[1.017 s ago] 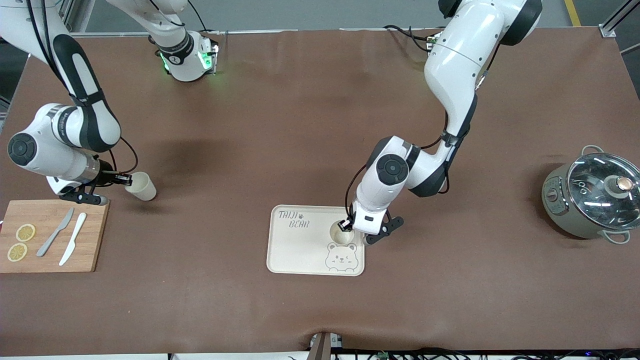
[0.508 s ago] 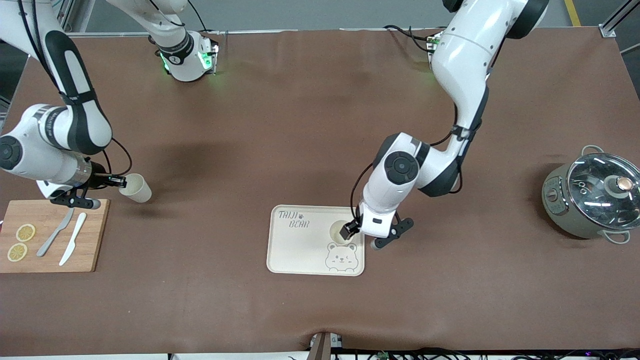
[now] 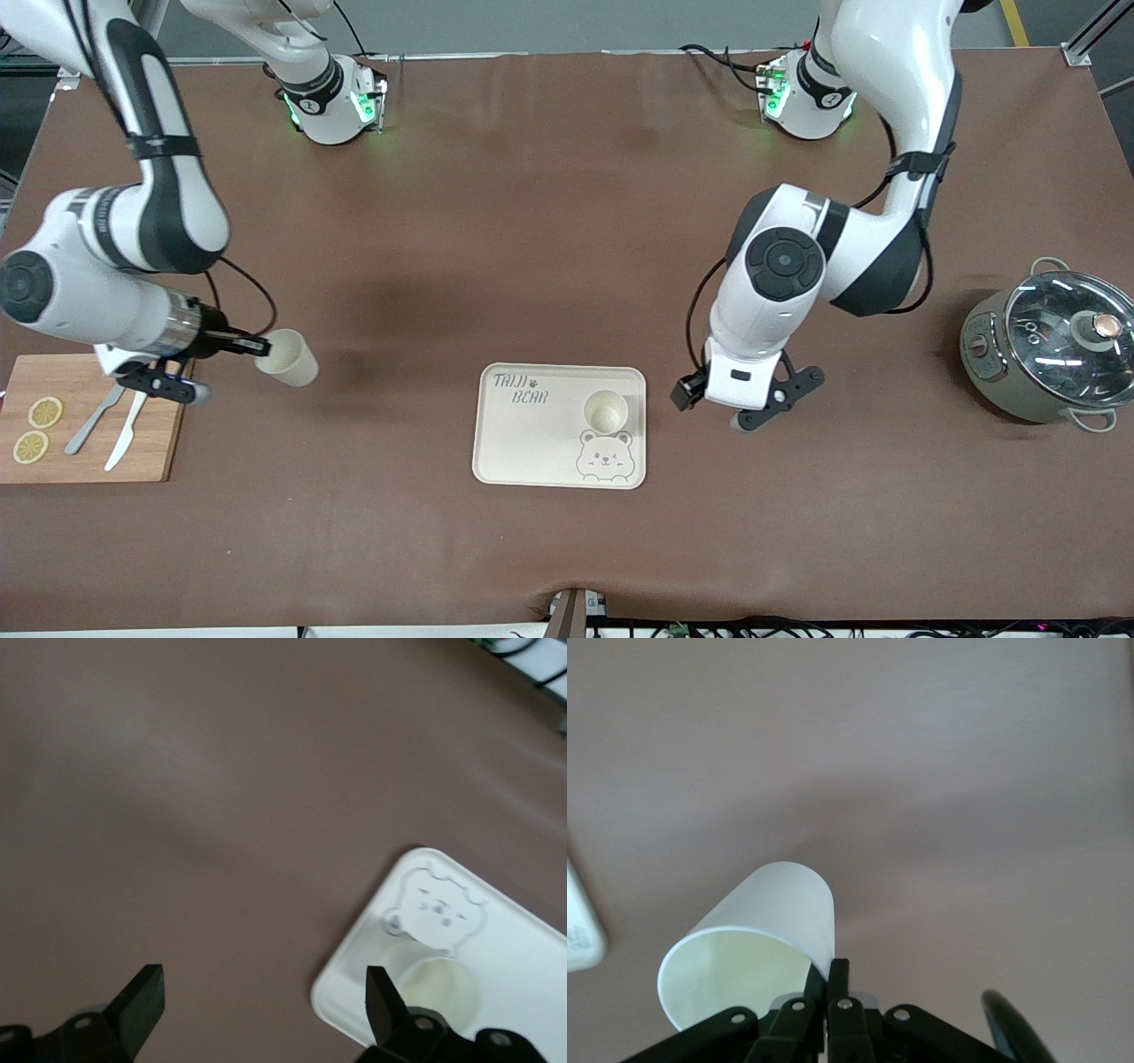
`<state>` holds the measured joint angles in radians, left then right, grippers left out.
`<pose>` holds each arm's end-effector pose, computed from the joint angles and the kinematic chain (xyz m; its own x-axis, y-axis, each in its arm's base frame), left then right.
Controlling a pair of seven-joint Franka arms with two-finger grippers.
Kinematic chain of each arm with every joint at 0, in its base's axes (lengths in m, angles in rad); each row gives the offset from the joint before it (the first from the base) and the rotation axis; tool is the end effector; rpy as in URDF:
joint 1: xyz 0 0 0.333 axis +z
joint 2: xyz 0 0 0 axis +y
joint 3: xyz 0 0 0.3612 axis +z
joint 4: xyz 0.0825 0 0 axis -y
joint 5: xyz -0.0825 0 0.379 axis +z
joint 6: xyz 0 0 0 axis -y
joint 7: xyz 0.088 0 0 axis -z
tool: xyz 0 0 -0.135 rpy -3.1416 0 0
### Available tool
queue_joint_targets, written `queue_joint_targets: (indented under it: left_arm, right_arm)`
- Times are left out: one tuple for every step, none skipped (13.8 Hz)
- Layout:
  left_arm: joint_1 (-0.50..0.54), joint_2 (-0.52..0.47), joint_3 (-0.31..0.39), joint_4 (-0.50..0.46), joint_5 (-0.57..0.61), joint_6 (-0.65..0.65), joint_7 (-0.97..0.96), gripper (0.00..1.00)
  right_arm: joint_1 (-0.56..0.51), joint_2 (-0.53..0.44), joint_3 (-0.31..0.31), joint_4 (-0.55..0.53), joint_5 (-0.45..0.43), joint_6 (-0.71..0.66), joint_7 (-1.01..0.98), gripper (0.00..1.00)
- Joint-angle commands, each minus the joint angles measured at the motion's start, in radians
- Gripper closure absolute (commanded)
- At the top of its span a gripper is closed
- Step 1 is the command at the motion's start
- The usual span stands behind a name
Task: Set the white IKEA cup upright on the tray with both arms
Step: 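Set the cup upright on the tray while the right gripper lifts its cup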
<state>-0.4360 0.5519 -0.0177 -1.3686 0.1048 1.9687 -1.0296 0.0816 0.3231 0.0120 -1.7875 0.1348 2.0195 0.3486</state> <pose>0.6691 -0.3128 0.4148 0.8533 0.5117 0.1003 0.5148 -0.8573 -0.0059 0.6324 0.0700 0.3836 0.9430 -0.3066 -0.1295 -0.3181 -0.9447 -0.0796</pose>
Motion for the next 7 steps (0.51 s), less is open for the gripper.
queue_joint_targets:
  left_arm:
    - [0.029,-0.076,0.004,-0.030,0.029,-0.138,0.066,0.00]
    - [0.039,-0.096,0.004,-0.030,0.036,-0.175,0.094,0.00]
    - [0.046,-0.122,0.002,-0.032,0.052,-0.198,0.123,0.00]
    - [0.066,-0.139,0.002,-0.032,0.055,-0.217,0.153,0.00]
    - [0.083,-0.154,0.001,-0.032,0.055,-0.234,0.184,0.00]
    - [0.094,-0.164,-0.001,-0.032,0.058,-0.258,0.225,0.00]
    - [0.092,-0.170,0.002,-0.033,0.056,-0.274,0.268,0.00]
  right_arm:
    - [0.097,0.074,-0.009,0.091,0.011,-0.019,0.171,1.00]
    - [0.128,0.097,-0.007,0.106,0.029,-0.016,0.259,1.00]
    - [0.150,0.126,-0.009,0.134,0.078,-0.013,0.339,1.00]
    - [0.173,0.158,-0.009,0.172,0.153,-0.012,0.410,1.00]
    - [0.202,0.195,-0.009,0.209,0.222,-0.004,0.458,1.00]
    - [0.236,0.230,-0.010,0.239,0.242,-0.004,0.498,1.00]
    - [0.262,0.272,-0.012,0.284,0.243,0.004,0.547,1.00]
